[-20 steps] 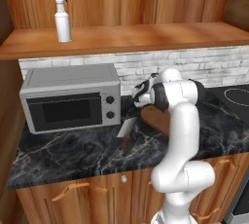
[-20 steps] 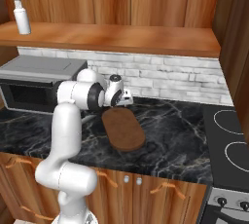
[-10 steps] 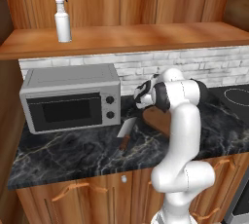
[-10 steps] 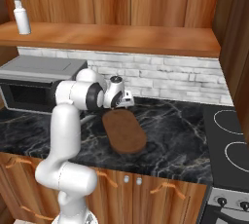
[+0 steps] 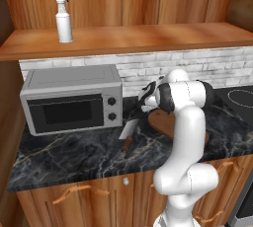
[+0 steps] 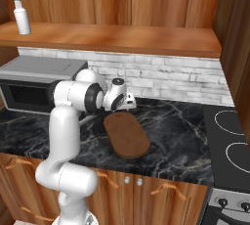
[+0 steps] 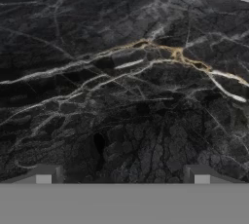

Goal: Move the cutting board and knife to the sink. Then move spray from the cabinet to the counter.

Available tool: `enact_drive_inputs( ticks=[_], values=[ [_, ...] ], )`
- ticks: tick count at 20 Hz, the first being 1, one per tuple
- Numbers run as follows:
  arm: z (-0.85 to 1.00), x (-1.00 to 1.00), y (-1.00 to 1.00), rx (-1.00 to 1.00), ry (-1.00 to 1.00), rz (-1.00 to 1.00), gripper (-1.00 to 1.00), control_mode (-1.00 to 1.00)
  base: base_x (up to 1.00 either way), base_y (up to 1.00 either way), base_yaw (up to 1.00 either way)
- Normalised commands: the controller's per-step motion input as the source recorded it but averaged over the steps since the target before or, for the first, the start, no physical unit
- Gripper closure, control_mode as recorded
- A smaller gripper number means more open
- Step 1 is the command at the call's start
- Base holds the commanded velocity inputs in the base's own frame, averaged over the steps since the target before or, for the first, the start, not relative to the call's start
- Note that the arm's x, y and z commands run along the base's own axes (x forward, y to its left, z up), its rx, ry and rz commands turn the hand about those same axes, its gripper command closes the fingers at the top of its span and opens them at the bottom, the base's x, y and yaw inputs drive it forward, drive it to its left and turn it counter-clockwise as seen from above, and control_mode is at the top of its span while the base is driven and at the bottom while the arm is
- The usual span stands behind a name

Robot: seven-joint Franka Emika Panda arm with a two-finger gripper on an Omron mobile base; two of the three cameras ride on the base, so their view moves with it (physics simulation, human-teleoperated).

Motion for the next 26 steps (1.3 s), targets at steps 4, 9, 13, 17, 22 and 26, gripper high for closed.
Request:
enact_drive_inputs(
  ticks=[4,9,13,17,22,26],
  values=[
    [-0.37,-0.51,-0.22,0.04,0.0,0.0,-1.0,-1.0,0.0,0.0,0.0],
    [-0.37,-0.56,-0.24,0.05,0.0,0.0,-1.0,-1.0,0.0,0.0,0.0],
    [-0.38,-0.56,-0.26,0.04,0.0,0.0,-1.0,-1.0,0.0,0.0,0.0],
    [-0.38,-0.57,-0.26,0.03,0.0,0.0,-1.0,-1.0,0.0,0.0,0.0],
    [-0.37,-0.61,-0.24,0.01,0.0,0.0,-1.0,-1.0,0.0,0.0,0.0],
    [-0.36,-0.63,-0.23,0.0,0.0,0.0,-1.0,-1.0,0.0,0.0,0.0]
  ],
)
